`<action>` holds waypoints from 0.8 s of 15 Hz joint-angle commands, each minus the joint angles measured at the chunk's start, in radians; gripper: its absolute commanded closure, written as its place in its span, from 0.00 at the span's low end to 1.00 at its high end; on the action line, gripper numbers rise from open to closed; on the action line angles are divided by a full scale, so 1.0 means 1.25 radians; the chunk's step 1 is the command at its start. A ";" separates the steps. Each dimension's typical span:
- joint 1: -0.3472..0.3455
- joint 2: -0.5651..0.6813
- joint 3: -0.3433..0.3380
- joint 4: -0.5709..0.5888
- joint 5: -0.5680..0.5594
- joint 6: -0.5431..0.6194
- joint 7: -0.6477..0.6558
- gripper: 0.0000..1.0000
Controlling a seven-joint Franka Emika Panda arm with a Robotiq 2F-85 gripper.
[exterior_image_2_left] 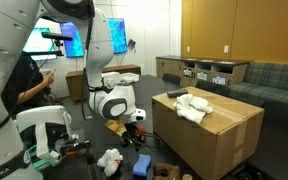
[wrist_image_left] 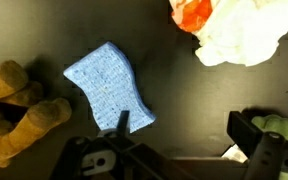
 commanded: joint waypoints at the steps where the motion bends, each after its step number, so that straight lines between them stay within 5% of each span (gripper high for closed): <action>1: -0.050 0.063 0.024 0.045 -0.025 0.020 -0.046 0.00; 12: -0.098 0.155 0.019 0.122 -0.041 0.053 -0.108 0.00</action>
